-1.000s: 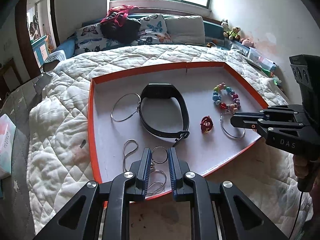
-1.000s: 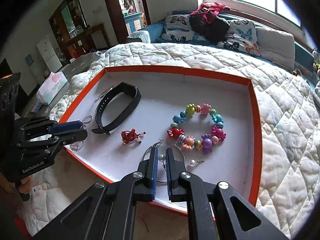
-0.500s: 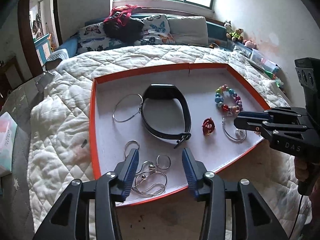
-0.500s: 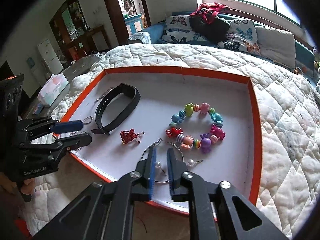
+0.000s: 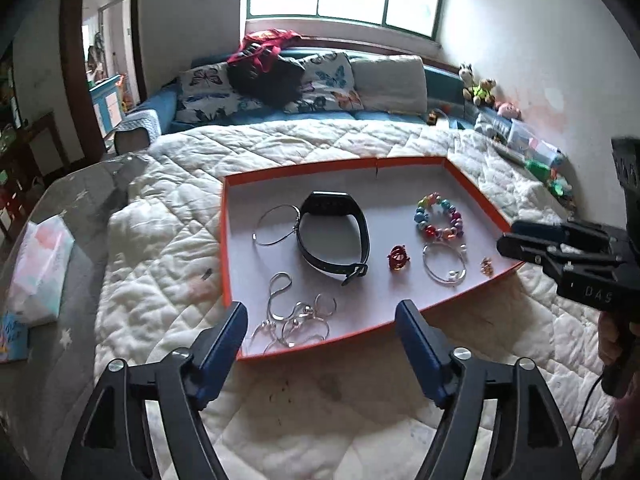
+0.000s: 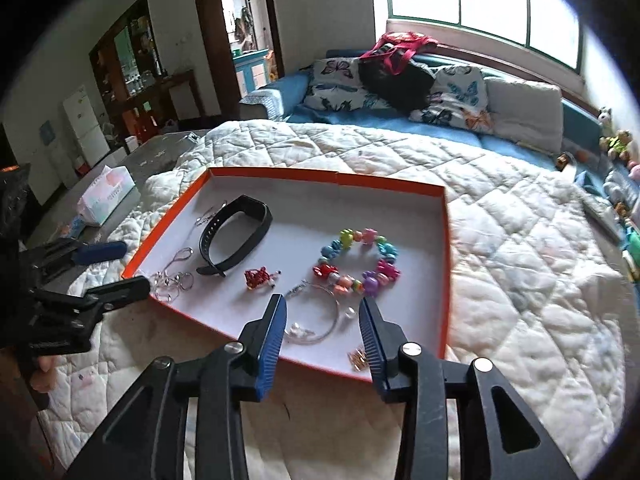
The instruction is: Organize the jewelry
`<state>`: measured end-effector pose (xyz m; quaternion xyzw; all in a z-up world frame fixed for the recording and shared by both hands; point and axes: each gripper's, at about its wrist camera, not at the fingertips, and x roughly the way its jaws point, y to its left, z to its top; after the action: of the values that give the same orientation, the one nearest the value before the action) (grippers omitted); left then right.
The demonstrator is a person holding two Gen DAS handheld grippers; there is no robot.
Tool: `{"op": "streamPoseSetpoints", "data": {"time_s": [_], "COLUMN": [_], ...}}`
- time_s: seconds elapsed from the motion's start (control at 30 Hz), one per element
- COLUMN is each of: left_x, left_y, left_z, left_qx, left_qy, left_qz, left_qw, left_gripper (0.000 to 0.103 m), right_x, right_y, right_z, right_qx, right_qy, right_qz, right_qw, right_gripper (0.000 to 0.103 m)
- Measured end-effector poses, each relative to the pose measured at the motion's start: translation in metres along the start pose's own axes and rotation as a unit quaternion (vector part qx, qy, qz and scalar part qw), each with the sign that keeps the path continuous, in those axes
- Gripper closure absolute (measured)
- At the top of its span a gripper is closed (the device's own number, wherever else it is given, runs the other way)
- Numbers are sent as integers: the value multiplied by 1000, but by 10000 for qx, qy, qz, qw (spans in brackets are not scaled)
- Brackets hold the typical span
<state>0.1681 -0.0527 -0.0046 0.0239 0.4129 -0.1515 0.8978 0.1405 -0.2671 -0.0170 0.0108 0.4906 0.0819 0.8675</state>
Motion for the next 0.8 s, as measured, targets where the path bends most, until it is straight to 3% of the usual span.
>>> {"op": "streamPoseSetpoints", "data": {"time_s": [0.07,0.3,0.53,0.8], "left_x": [-11,-43,-75,-103], "left_y": [0,-7,-14,-21], "left_z": [-5,-30,-54,-72], "left_qx": [-62,-19,-33,-26], "left_qy": [-65,-112,-226,-302], "left_qz": [24,230,389,475], "left_qw": [10000,9997,9990,9984], "left_gripper": [13,1,0,0], "right_x": [-7,-29,-49,-62], "right_y": [2,16,39,52], "right_z": [-5,-24,-44,-65], "right_qx": [33,106,58,316], "right_qy": [-7,45,44,58], "right_qz": [-56,-115,-349,-463], "right_qw": [10000,9999,9994,9984], "right_gripper": [57,53,45,44]}}
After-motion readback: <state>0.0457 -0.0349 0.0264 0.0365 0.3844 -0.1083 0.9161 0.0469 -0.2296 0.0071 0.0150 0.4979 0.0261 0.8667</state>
